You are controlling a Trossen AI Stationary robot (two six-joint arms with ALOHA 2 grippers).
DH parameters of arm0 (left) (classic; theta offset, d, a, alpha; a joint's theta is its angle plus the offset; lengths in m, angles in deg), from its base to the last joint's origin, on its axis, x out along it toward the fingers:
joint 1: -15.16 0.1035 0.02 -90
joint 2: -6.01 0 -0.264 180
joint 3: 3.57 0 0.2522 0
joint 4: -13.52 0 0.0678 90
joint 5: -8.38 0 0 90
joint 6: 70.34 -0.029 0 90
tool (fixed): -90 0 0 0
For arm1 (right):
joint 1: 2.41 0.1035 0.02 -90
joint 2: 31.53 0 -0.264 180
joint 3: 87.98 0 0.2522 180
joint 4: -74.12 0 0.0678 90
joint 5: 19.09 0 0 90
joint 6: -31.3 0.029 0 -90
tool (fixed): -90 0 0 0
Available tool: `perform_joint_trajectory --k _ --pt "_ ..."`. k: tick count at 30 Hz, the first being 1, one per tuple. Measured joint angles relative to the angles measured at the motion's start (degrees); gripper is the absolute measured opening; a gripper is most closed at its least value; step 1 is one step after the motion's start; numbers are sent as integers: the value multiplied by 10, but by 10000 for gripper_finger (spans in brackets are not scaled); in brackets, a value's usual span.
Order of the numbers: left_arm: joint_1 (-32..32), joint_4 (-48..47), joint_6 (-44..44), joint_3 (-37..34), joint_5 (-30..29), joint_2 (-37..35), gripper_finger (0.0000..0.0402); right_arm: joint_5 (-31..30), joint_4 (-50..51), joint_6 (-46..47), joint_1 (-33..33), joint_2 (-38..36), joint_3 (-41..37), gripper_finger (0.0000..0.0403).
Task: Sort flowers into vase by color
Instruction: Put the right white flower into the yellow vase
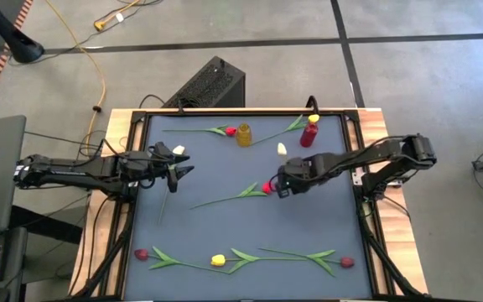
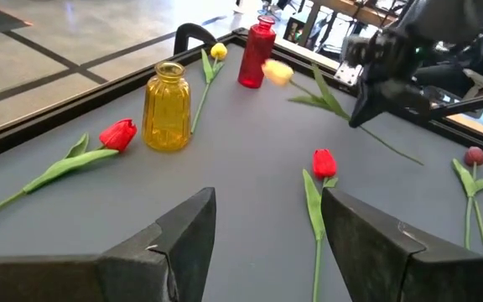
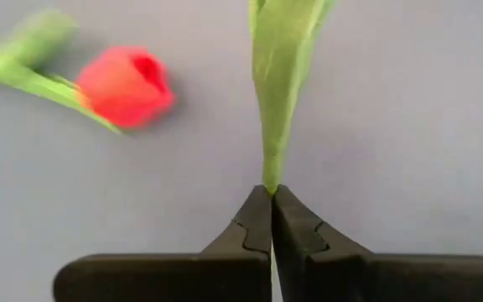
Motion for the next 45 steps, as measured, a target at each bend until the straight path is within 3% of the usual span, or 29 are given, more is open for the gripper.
perform_joint_trajectory --k 5,9,12,19,25,33,37,45 --pt "0 0 3 0 0 0 206 -51 -5 -81 -26 0 68 29" --pt "0 -8 5 0 -8 0 206 -117 -74 -189 -54 -1 98 28" --pt "0 -45 24 0 -35 0 206 -115 -165 -258 -90 -1 104 28" --pt "0 -110 165 0 -40 0 206 -78 -412 -410 -162 -1 104 27" --pt "0 -112 189 0 -55 0 206 -69 -571 -523 -217 3 105 28" --pt "0 -112 218 0 -61 0 206 -27 -621 -534 -278 29 104 29" --pt "0 -112 228 0 -61 0 206 5 -658 -524 -283 47 105 28" --pt "0 -114 233 0 -63 0 206 7 -658 -529 -281 75 104 30"
